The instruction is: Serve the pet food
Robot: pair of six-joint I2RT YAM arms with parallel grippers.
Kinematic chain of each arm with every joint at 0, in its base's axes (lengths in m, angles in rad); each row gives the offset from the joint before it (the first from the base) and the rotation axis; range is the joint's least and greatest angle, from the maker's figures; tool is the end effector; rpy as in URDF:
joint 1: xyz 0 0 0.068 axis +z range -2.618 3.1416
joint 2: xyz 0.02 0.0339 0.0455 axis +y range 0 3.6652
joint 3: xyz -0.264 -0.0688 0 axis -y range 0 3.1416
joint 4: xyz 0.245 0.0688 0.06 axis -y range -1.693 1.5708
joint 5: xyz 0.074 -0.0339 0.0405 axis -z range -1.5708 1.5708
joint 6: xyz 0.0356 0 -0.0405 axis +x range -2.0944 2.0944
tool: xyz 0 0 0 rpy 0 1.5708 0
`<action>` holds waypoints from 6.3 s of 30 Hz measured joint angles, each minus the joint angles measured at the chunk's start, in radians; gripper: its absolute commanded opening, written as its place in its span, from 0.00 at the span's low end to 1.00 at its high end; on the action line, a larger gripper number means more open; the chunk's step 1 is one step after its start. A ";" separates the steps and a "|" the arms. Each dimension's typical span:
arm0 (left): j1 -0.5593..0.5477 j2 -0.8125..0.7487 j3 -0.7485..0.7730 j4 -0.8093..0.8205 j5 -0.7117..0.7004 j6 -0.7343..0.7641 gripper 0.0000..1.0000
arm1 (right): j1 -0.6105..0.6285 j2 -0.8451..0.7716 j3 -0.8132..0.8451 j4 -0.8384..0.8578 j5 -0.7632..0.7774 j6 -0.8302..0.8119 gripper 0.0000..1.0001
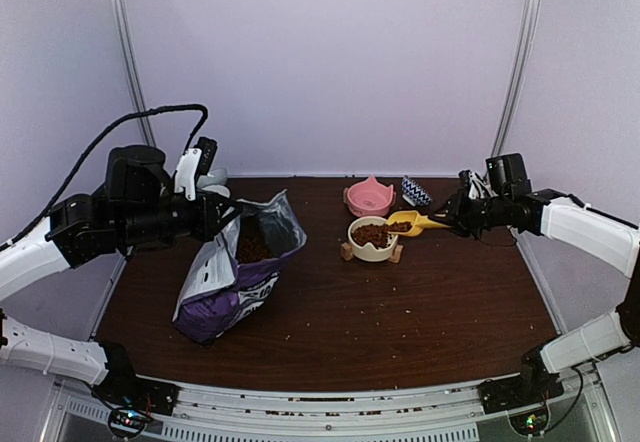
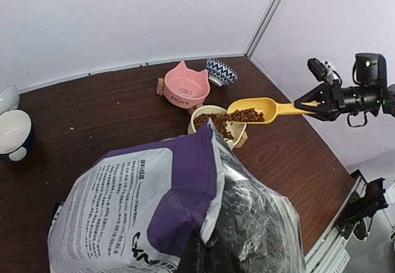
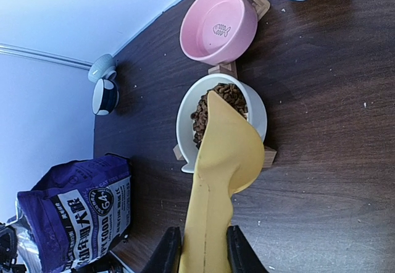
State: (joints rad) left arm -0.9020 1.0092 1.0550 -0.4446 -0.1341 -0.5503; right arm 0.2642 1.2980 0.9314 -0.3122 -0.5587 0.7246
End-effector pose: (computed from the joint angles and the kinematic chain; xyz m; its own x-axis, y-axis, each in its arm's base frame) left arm 0.1415 -0.1713 0.3657 -0.5719 -0.1122 -0.8126 0.4717 0.7655 -0.4377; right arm 0.2655 0.0914 0.2705 -0.8646 0.3484 -0.3622 -0.0623 0.6409 0.7651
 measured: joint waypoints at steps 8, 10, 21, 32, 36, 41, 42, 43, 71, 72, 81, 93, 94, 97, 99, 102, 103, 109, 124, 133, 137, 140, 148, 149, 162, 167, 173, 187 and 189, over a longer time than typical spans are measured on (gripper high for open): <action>0.000 0.000 0.000 0.000 0.000 0.000 0.00 | 0.020 0.009 0.103 -0.115 0.054 -0.099 0.00; 0.000 0.000 0.000 0.000 0.000 0.000 0.00 | 0.029 0.019 0.131 -0.135 0.065 -0.121 0.00; 0.000 0.000 0.000 0.000 0.000 0.001 0.00 | 0.126 0.108 0.275 -0.275 0.177 -0.267 0.00; 0.000 0.000 0.000 0.000 0.001 0.001 0.00 | 0.210 0.108 0.320 -0.346 0.337 -0.424 0.00; 0.000 0.000 0.000 0.000 0.001 0.001 0.00 | 0.212 0.080 0.320 -0.350 0.348 -0.447 0.00; 0.000 0.005 0.002 0.000 0.014 0.015 0.00 | 0.214 -0.049 0.323 -0.403 0.308 -0.454 0.00; 0.000 0.010 0.005 0.001 0.024 0.023 0.00 | 0.214 -0.095 0.323 -0.412 0.279 -0.444 0.00; 0.000 0.018 0.008 0.001 0.033 0.030 0.00 | 0.217 -0.131 0.324 -0.417 0.252 -0.432 0.00; -0.076 0.177 0.104 -0.026 0.220 0.138 0.00 | 0.781 0.270 0.557 -0.342 0.292 -0.265 0.00; -0.078 0.181 0.105 -0.024 0.222 0.138 0.00 | 0.794 0.312 0.555 -0.330 0.297 -0.252 0.00; -0.090 0.208 0.109 -0.024 0.236 0.137 0.00 | 0.858 0.534 0.588 -0.196 0.283 -0.154 0.00; -0.094 0.197 0.104 -0.028 0.203 0.127 0.00 | 0.838 0.472 0.482 -0.062 0.089 -0.043 0.00; -0.095 0.195 0.104 -0.029 0.195 0.125 0.00 | 0.835 0.459 0.470 -0.049 0.060 -0.032 0.00; -0.097 0.183 0.103 -0.032 0.182 0.121 0.00 | 0.818 0.403 0.418 -0.003 -0.012 0.010 0.00; -0.097 0.174 0.101 -0.031 0.169 0.121 0.00 | 0.801 0.353 0.381 0.035 -0.055 0.043 0.00; -0.097 0.156 0.100 -0.028 0.145 0.121 0.00 | 0.763 0.246 0.296 0.119 -0.124 0.114 0.00; -0.097 0.151 0.099 -0.028 0.136 0.121 0.00 | 0.751 0.216 0.269 0.146 -0.137 0.139 0.00; -0.097 0.127 0.095 -0.027 0.107 0.121 0.00 | 0.669 0.083 0.067 0.356 -0.205 0.311 0.00; -0.097 0.095 0.084 -0.029 0.032 0.109 0.00 | 0.528 -0.080 -0.191 0.718 -0.298 0.622 0.00; -0.097 0.091 0.083 -0.028 -0.011 0.084 0.00 | 0.514 -0.146 -0.229 0.792 -0.322 0.674 0.00; -0.097 0.087 0.083 -0.029 -0.028 0.074 0.00 | 0.514 -0.146 -0.241 0.871 -0.329 0.728 0.00; -0.095 0.085 0.082 -0.029 -0.033 0.068 0.00 | 0.514 -0.146 -0.242 0.936 -0.331 0.765 0.00; -0.093 0.080 0.080 -0.029 -0.040 0.060 0.00 | 0.503 -0.150 -0.227 0.939 -0.319 0.766 0.00; -0.093 0.080 0.080 -0.029 -0.040 0.059 0.00 | 0.497 -0.151 -0.212 0.907 -0.312 0.755 0.00; -0.083 0.069 0.080 -0.039 -0.045 0.057 0.00 | 0.254 -0.220 -0.099 0.715 -0.195 0.688 0.00; -0.081 0.066 0.080 -0.042 -0.046 0.056 0.00 | 0.153 -0.196 -0.104 0.711 -0.158 0.692 0.00; -0.080 0.062 0.078 -0.044 -0.047 0.053 0.00 | 0.068 -0.116 -0.104 0.689 -0.138 0.657 0.00; -0.079 0.055 0.075 -0.045 -0.050 0.052 0.00 | -0.039 0.132 -0.037 0.620 -0.114 0.552 0.00; -0.079 0.055 0.075 -0.045 -0.050 0.052 0.00 | -0.042 0.170 -0.001 0.589 -0.111 0.520 0.00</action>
State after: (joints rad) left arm -0.9806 1.0637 1.1297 -0.4900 -0.1844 -0.4980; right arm 0.2226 1.4677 0.9306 0.2768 -0.6701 1.2449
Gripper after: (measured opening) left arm 0.010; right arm 0.238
